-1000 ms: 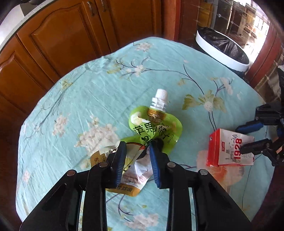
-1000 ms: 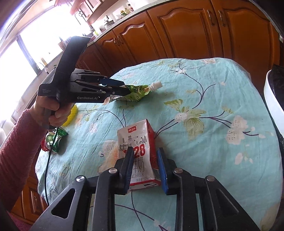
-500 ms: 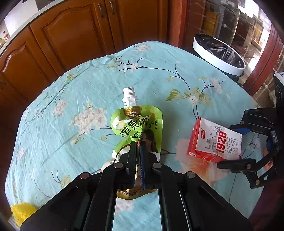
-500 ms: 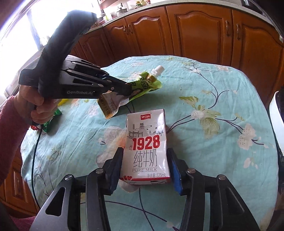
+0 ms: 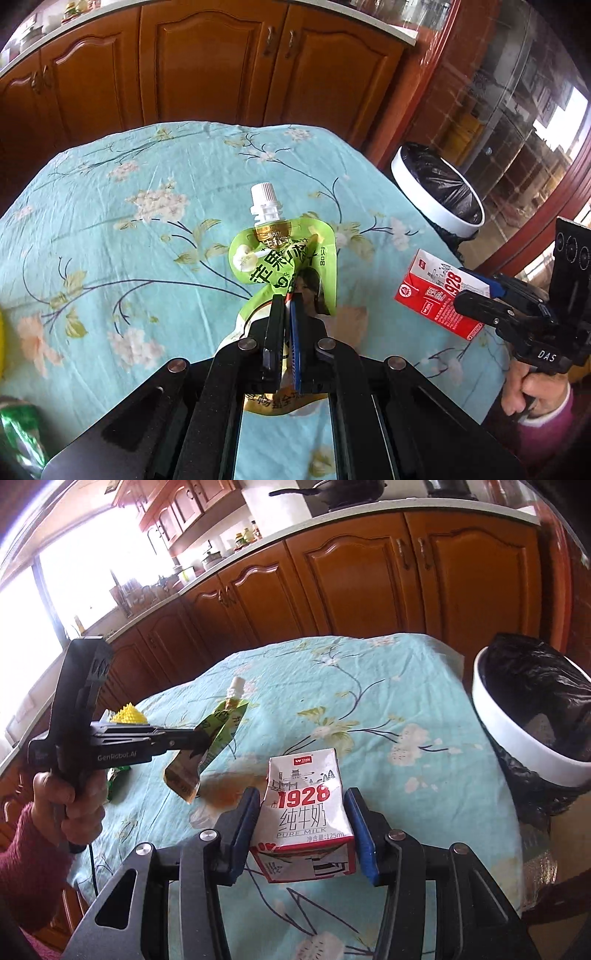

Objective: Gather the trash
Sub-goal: 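Carry the spout pouch and white-red milk carton over the trash bin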

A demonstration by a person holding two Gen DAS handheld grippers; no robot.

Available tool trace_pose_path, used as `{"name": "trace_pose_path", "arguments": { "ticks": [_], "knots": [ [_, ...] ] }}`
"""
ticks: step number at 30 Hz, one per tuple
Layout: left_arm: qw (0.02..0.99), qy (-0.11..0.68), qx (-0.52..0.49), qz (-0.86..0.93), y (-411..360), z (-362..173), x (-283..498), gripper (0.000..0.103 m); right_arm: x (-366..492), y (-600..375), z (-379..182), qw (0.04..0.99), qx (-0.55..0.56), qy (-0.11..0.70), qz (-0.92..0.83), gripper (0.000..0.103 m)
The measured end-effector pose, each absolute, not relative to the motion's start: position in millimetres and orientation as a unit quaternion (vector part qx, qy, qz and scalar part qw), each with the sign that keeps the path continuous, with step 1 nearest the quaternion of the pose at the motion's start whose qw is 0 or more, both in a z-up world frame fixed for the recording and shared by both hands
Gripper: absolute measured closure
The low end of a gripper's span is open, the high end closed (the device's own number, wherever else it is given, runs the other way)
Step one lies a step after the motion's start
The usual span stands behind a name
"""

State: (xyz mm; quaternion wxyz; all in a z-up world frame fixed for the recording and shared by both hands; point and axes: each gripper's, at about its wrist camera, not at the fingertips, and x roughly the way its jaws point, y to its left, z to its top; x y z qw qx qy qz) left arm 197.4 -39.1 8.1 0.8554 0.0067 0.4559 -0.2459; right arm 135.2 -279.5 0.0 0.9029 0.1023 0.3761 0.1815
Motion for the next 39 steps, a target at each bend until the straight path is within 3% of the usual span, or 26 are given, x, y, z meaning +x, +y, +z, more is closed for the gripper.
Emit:
{"name": "trace_pose_path", "arguments": {
  "ticks": [16,39],
  "knots": [
    [0.859,0.437,0.009,-0.265,-129.3,19.5,153.8,0.101,104.1,-355.0,19.8,0.922,0.166,0.327,0.128,0.055],
    [0.852,0.429,0.029,-0.298,-181.9,37.3,161.9,0.101,94.9,-404.6,30.1,0.931,0.186,0.300,0.090,0.055]
  ]
}}
